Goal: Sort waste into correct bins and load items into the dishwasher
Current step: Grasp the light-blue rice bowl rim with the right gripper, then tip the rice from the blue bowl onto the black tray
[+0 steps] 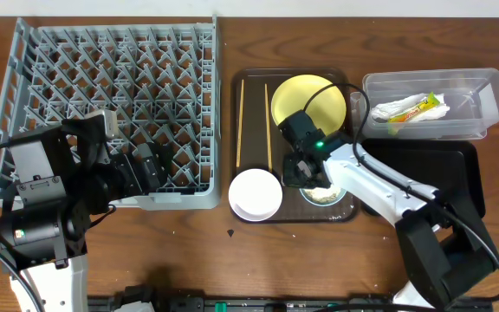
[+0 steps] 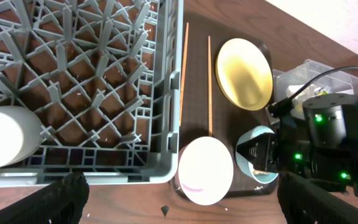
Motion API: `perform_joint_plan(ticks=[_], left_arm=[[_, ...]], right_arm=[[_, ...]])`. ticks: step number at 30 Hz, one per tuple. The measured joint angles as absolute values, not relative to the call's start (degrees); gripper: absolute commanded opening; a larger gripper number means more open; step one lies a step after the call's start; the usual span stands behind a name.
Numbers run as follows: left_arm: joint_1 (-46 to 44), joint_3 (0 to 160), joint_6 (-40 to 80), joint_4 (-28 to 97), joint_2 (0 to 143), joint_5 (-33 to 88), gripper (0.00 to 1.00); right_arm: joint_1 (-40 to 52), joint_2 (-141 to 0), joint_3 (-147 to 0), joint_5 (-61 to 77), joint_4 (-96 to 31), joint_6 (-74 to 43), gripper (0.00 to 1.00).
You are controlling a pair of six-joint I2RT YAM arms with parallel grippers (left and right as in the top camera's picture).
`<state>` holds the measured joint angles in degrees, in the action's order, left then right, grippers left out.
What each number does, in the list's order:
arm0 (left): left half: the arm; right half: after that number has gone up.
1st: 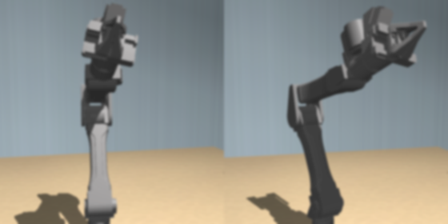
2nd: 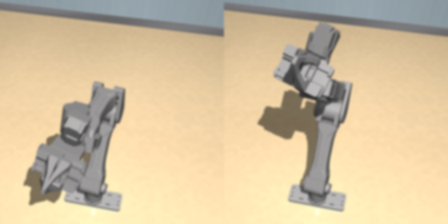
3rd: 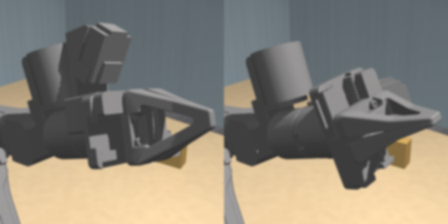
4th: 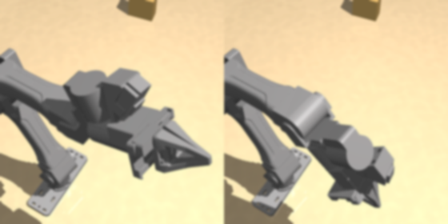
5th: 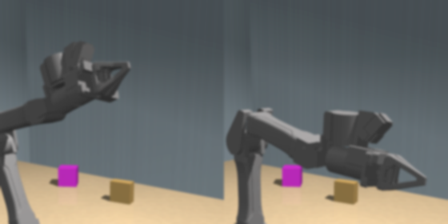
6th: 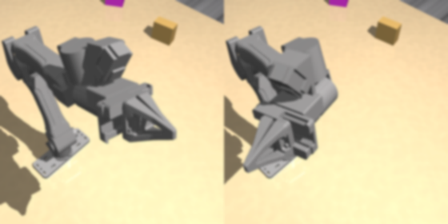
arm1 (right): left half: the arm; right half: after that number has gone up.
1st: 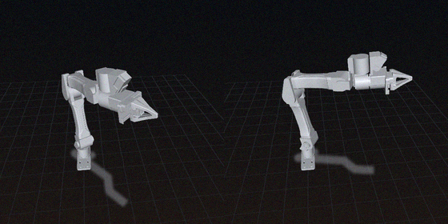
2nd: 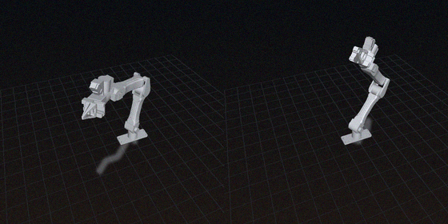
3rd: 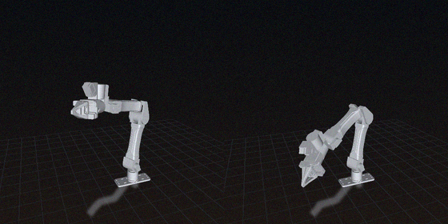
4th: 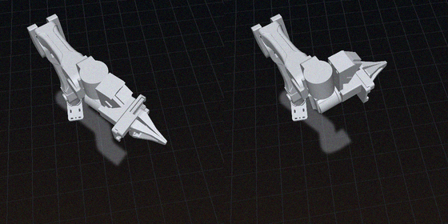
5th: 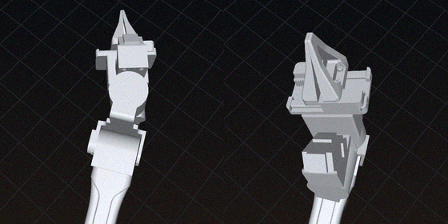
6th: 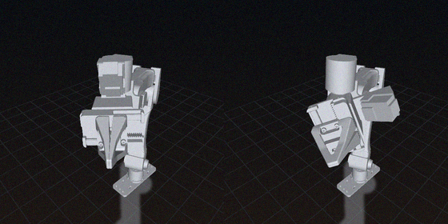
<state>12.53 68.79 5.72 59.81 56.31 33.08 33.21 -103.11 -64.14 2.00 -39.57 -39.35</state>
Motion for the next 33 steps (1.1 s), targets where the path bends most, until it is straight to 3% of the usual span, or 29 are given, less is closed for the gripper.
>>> perform_joint_plan(ticks=[13, 21, 33], left_arm=[[12.53, 68.79, 5.69, 59.81, 56.38, 33.08, 0.98], [12.53, 68.79, 5.69, 59.81, 56.51, 33.08, 0.98], [12.53, 68.79, 5.69, 59.81, 58.35, 33.08, 0.98]], right_arm=[[29.47, -103.09, -64.51, -1.17, -38.89, -30.48, 0.01], [25.80, -99.90, -66.72, 18.41, -39.20, -23.70, 0.01], [-3.16, -94.37, -67.29, 50.22, -48.14, -12.29, 0.01]])
